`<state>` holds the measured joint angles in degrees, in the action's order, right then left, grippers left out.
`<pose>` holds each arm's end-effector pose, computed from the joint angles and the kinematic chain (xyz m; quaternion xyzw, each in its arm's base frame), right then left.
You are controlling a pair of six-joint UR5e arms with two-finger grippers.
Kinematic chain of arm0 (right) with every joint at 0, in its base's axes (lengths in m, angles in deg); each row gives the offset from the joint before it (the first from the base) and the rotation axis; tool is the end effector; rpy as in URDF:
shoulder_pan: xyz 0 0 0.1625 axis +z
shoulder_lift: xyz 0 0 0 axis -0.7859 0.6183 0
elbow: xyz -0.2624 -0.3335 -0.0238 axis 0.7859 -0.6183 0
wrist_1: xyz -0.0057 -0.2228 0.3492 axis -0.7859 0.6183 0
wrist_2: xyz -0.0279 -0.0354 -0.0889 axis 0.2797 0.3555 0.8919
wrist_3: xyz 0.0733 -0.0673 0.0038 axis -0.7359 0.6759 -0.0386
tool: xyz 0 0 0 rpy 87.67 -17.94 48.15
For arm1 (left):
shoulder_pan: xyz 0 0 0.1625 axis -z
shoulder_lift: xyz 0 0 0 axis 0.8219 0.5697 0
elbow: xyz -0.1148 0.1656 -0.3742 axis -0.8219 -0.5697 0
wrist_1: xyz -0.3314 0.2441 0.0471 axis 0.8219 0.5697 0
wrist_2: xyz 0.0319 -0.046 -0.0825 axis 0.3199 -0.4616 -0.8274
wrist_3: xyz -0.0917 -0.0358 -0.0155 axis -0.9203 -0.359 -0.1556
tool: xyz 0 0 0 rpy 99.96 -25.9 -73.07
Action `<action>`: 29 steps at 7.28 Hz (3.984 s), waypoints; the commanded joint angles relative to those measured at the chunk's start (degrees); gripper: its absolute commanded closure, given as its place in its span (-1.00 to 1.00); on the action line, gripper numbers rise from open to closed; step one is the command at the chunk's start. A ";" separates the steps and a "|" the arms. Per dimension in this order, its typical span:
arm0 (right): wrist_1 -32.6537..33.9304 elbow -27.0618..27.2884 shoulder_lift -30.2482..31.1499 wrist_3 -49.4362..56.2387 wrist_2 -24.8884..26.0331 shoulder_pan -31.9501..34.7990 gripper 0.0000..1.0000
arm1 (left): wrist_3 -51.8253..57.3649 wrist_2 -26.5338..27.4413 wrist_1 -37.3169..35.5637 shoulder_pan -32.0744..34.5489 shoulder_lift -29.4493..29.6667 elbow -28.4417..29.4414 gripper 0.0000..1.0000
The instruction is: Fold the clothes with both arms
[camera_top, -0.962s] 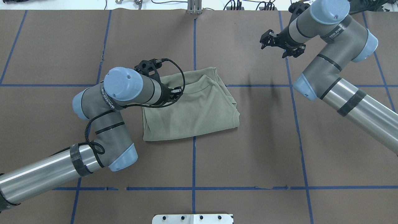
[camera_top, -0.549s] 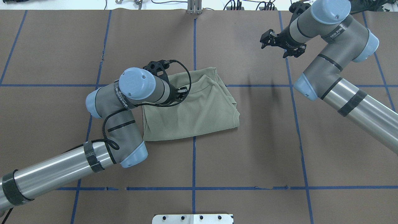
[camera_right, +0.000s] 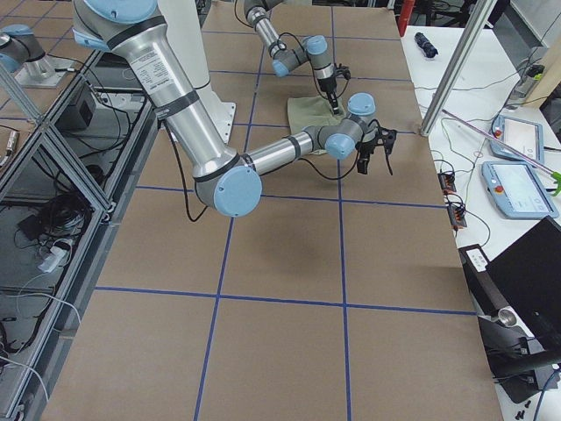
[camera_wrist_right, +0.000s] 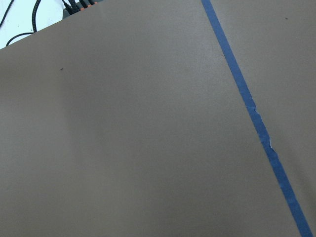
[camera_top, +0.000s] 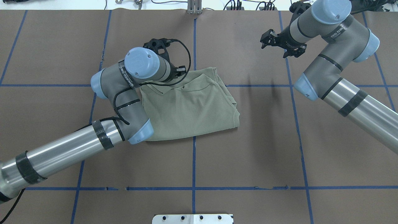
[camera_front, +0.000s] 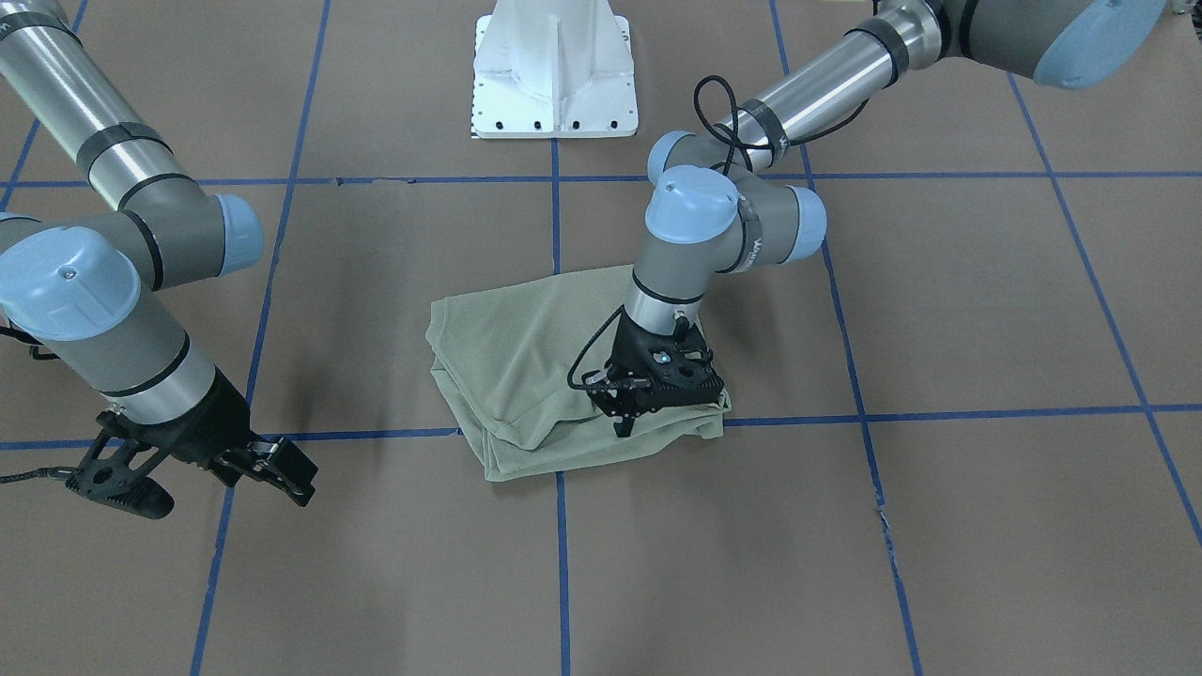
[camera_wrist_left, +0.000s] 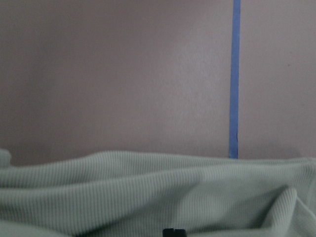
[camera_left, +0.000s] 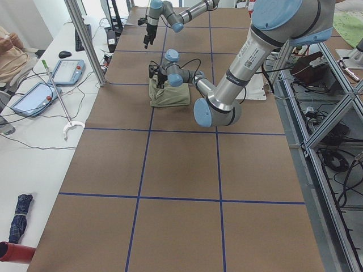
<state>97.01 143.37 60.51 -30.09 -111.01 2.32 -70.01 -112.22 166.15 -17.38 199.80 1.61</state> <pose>-0.3558 -0.6452 0.3699 0.0616 -0.4482 0.2083 0.8671 0.5616 -0.5925 0.2428 0.1738 0.4718 -0.1592 0.8496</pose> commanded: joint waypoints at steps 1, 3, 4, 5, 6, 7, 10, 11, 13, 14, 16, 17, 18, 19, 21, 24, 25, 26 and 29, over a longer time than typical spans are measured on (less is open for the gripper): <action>0.01 0.00 0.00 -0.03 0.07 -0.08 -1.00 | 5.58 -0.62 6.74 6.03 6.54 11.51 1.00; 0.09 0.00 -0.09 0.05 -0.98 0.18 -1.00 | 4.46 -3.85 4.92 6.14 5.78 6.30 1.00; 0.09 0.00 0.00 0.05 -1.77 1.14 -1.00 | 4.55 -7.62 1.68 6.14 0.90 -1.75 1.00; 0.01 0.35 0.79 0.23 -2.56 1.68 -1.00 | 4.81 -8.44 0.17 6.05 -5.76 -10.88 1.00; 0.01 0.61 0.88 0.23 -2.57 1.59 -1.00 | 4.11 -8.45 -1.06 5.27 -8.18 -14.89 1.00; 0.01 0.70 0.88 0.23 -2.57 1.59 -1.00 | 3.50 -7.93 -4.29 1.09 -8.55 -15.97 1.00; 0.01 1.06 0.97 0.14 -2.48 1.42 -1.00 | 0.86 -7.92 -9.58 -5.01 -13.21 -23.97 1.00; 0.01 1.23 0.97 0.14 -2.48 1.42 -1.00 | 0.86 -7.92 -9.68 -6.24 -13.39 -23.37 1.00; 0.01 1.23 1.06 0.14 -2.48 1.51 -1.00 | 1.29 -7.92 -9.60 -6.43 -13.13 -21.80 1.00; 0.01 1.32 0.97 0.14 -2.39 1.33 -1.00 | 1.47 -7.84 -9.60 -6.25 -13.04 -21.26 1.00; 0.09 1.85 1.06 0.06 -2.39 1.33 -1.00 | 1.56 -7.31 -9.51 -5.38 -12.60 -19.51 1.00; 0.09 1.93 1.06 0.05 -2.39 1.33 -1.00 | 2.60 -5.66 -9.07 -4.50 -12.51 -18.89 1.00; 0.09 2.02 1.14 -0.03 -2.39 1.33 -1.00 | 4.44 -5.55 -8.90 -2.84 -11.99 -18.01 1.00; 0.18 2.55 1.15 -0.12 -2.39 1.24 -1.00 | 4.89 -5.55 -8.81 -0.48 -9.29 -15.31 1.00; 0.09 2.55 1.32 -0.30 -2.39 0.98 -1.00 | 5.16 -5.38 -0.80 2.52 -1.92 -0.09 1.00; 0.18 2.46 1.15 -0.65 -2.21 0.10 -1.00 | 17.86 -6.50 6.31 11.73 1.20 10.30 1.00; 0.27 2.38 1.15 -0.21 -2.39 0.80 -1.00 | 19.38 -8.95 6.31 13.94 1.03 9.95 1.00; 0.44 2.29 1.49 0.49 -3.70 2.98 -1.00 | 20.88 -13.33 6.22 16.40 0.42 9.34 1.00; 0.62 1.94 8.50 21.33 -13.35 15.70 -1.00 | 35.26 -25.29 5.87 26.75 -12.46 -0.75 1.00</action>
<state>97.43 145.67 66.14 -18.28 -120.51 12.39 -40.59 -132.85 172.09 4.76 192.77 4.79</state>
